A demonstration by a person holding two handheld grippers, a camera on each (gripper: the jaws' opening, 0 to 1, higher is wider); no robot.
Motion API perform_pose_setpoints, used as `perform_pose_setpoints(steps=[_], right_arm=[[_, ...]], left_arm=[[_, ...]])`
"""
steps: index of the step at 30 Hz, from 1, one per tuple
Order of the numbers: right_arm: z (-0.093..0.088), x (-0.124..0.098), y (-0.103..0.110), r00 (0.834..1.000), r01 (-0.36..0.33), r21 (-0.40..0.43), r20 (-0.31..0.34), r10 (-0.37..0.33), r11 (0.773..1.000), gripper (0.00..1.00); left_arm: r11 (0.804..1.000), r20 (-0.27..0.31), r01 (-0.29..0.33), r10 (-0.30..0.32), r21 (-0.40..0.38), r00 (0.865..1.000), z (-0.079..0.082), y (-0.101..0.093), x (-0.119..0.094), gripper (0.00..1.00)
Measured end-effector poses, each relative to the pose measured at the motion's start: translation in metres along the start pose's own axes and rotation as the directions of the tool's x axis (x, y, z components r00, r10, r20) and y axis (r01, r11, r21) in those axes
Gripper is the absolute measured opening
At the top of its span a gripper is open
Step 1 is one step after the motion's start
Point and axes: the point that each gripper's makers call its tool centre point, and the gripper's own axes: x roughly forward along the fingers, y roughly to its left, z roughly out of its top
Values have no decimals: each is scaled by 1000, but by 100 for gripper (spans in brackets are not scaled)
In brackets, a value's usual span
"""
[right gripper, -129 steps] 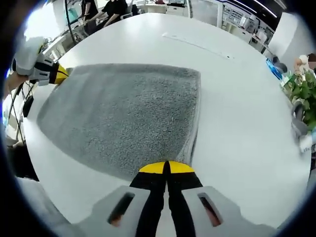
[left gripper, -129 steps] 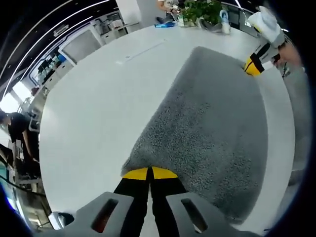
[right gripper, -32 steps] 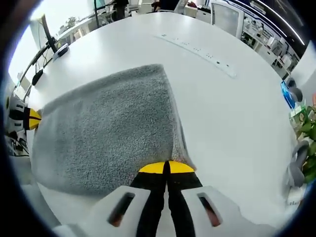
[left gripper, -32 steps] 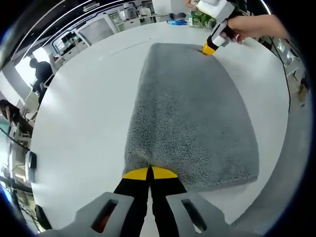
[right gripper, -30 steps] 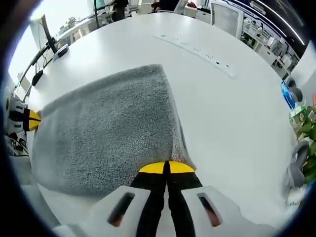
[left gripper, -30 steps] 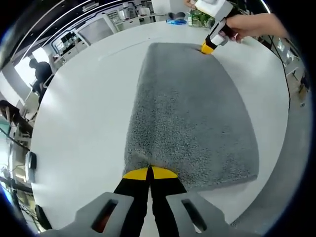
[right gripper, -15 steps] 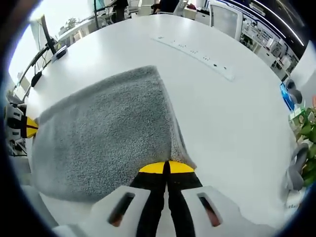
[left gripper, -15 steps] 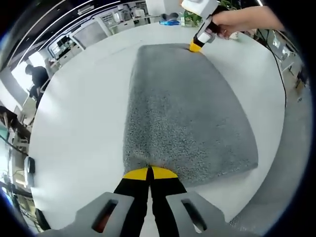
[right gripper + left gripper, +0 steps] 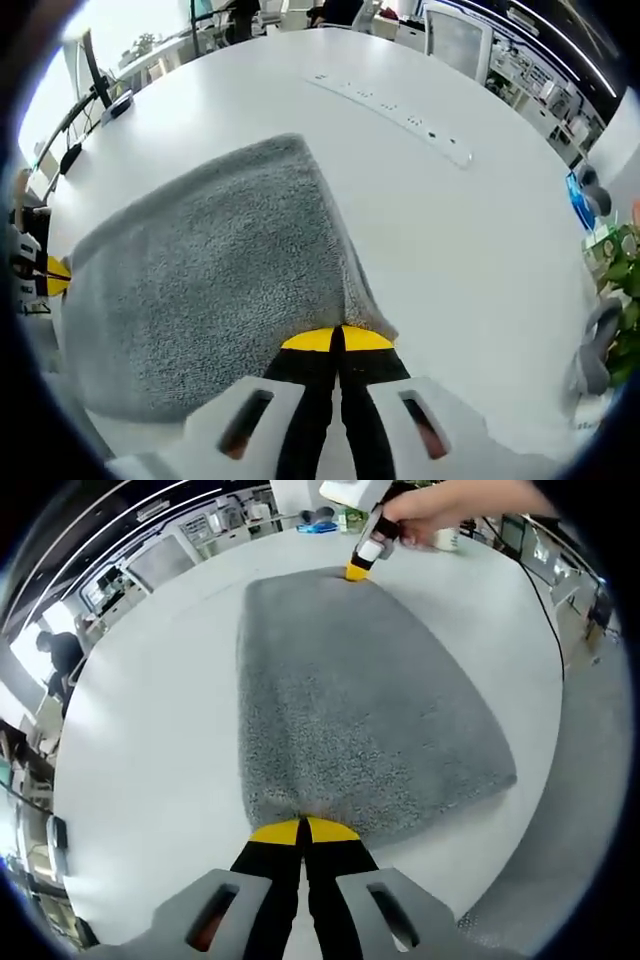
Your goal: Fold the towel on the table until its edges align and the towel forms a compact rectangular stack.
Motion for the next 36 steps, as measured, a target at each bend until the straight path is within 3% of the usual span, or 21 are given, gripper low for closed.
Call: perform_pose_setpoints(steps=[22,28,36], right_arm=[[14,7,-20,1000,8,6,22,-8,1000,0],[19,8,-24,999,5,31,41,-6,1000,0],[25,10,-27,999,3,47,45,-5,999,0]], left_arm=[[986,28,92,-97,142,995,22,-48,5,1],[981,71,124,-136,150,988,31,-64,6,1],[970,86,167,-184,178,979,41,-81,8,1]])
